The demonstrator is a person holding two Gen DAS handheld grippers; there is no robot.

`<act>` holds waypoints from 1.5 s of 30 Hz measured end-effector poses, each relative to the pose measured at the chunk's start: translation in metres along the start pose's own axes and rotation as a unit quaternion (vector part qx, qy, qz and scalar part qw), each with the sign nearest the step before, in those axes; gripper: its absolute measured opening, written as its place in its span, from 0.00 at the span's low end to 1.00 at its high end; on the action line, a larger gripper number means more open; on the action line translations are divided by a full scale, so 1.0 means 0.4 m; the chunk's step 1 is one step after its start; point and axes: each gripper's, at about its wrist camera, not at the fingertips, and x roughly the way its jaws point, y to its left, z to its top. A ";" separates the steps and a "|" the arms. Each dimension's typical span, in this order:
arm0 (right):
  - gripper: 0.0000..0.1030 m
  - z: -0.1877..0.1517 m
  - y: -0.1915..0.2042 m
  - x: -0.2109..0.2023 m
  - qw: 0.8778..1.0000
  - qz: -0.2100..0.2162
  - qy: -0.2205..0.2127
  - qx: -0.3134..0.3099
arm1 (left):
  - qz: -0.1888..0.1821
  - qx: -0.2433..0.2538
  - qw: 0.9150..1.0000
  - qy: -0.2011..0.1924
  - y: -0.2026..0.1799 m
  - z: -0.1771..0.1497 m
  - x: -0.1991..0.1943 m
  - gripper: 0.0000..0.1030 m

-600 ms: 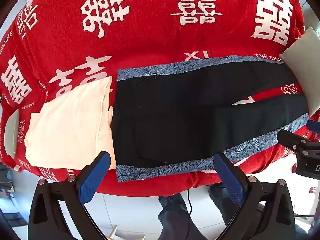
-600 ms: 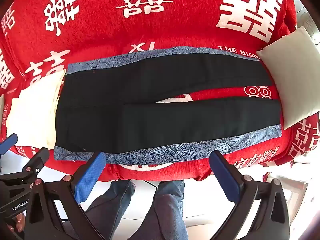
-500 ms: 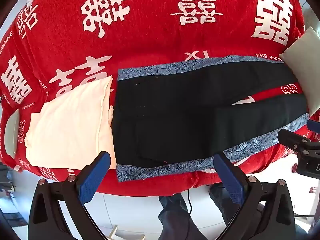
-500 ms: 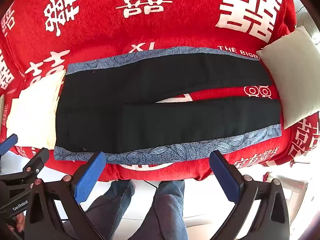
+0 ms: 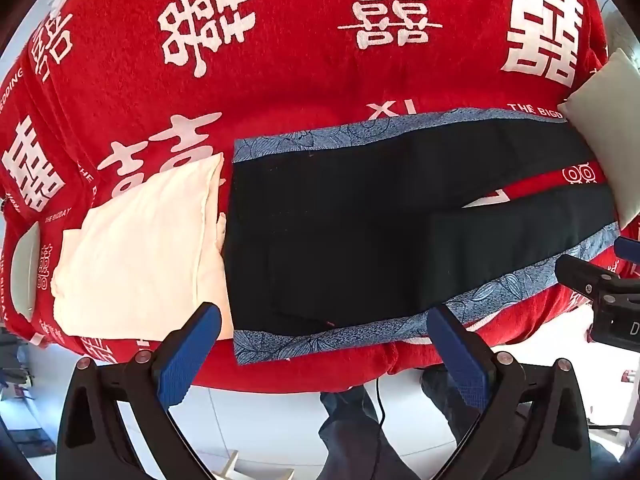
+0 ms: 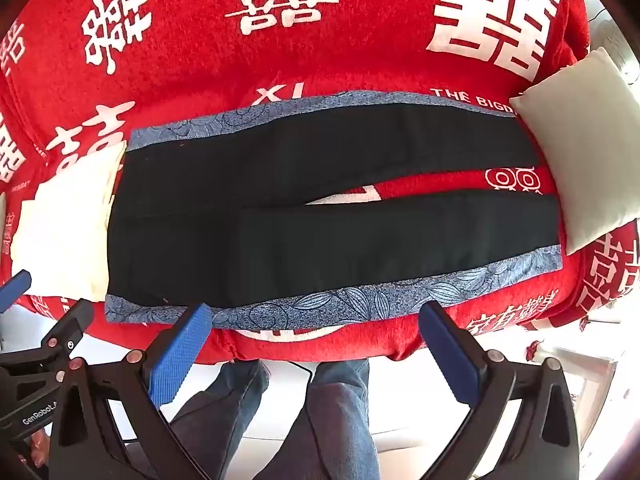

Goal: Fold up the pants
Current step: 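Move both grippers open toward the patterned waistband edge of the black pants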

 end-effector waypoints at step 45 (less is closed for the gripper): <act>1.00 -0.060 -0.077 0.241 0.999 -0.013 -0.016 -0.032 | 0.037 -0.101 0.994 0.015 -0.005 -0.123 0.244 1.00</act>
